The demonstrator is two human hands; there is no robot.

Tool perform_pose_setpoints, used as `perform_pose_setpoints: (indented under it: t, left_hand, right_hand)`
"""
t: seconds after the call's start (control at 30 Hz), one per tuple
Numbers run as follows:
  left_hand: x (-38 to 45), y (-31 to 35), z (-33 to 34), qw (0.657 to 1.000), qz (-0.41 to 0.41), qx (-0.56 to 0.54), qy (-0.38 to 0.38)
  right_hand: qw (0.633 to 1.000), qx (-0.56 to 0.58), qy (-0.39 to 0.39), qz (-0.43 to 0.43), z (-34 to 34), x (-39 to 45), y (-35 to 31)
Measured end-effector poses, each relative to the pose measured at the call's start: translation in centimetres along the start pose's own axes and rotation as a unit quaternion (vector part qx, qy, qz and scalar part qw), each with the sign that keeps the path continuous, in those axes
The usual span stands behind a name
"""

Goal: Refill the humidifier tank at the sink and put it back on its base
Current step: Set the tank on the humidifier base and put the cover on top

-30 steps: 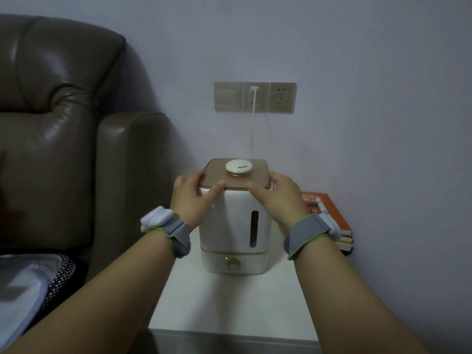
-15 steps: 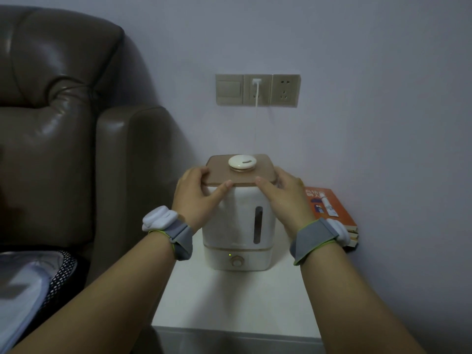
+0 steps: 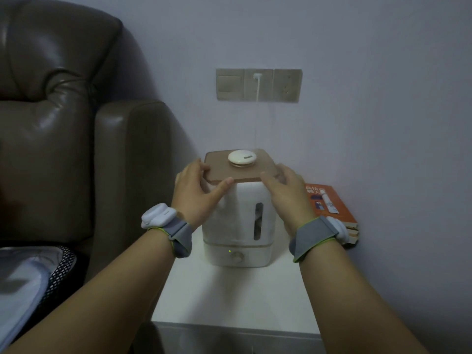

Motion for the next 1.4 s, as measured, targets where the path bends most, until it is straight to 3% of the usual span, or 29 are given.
perform_pose_setpoints:
  t: [0.07,0.17,0.4,0.5,0.6,0.7,0.83,1.13,1.23,1.4]
  left_hand:
    - [-0.2,0.5,-0.2,1.000,0.030,0.000,0.001]
    - [-0.4,0.6,-0.7,0.998,0.064,0.001,0.012]
    - [-1.1,2.2,-1.1,0.979,0.193,0.032,0.048]
    - [-0.3,1.6,-1.4,0.985,0.155,0.036,0.067]
    - [0.6,0.1,-0.7,0.998,0.057,0.032,0.000]
    - [0.6,-0.3,0.3,0.998,0.040,0.010,-0.045]
    - [0.5,-0.3,0.5,0.999,0.026,-0.012,-0.027]
    - [-0.9,0.2,1.0,0.999,0.028,-0.015,0.009]
    - [-1.5,0.3,0.4,0.998,0.049,-0.020,0.031]
    - [-1.1,0.1,-0.2,0.993,0.116,0.012,0.037]
  right_hand:
    - [0.998,-0.036,0.046,0.014,-0.4,0.7,0.6]
    - [0.993,-0.057,0.102,-0.032,-0.6,0.8,0.2]
    - [0.978,-0.142,0.058,-0.141,0.9,-0.6,-0.8]
    - [0.974,-0.173,0.020,-0.145,1.6,-0.8,-0.3]
    - [0.976,-0.172,0.001,-0.137,1.5,-0.8,0.1]
    - [0.978,-0.152,0.007,-0.140,1.3,-0.6,0.2]
    - [0.985,-0.117,0.001,-0.127,1.4,-0.6,0.0]
    - [0.996,-0.033,-0.035,-0.076,0.7,-0.1,0.8]
    - [0.999,0.001,-0.003,-0.042,0.4,-0.3,0.9]
    - [0.981,-0.088,0.066,-0.162,1.1,-1.3,0.1]
Point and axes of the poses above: each hand's wrist, its own x-axis towards the middle knuckle, its own z-axis out of the palm, y = z × x, the point moved 4 cm from there along x, towards the middle knuckle, and after that the axes turned 10 degrees about y, right-handed, at the moved point
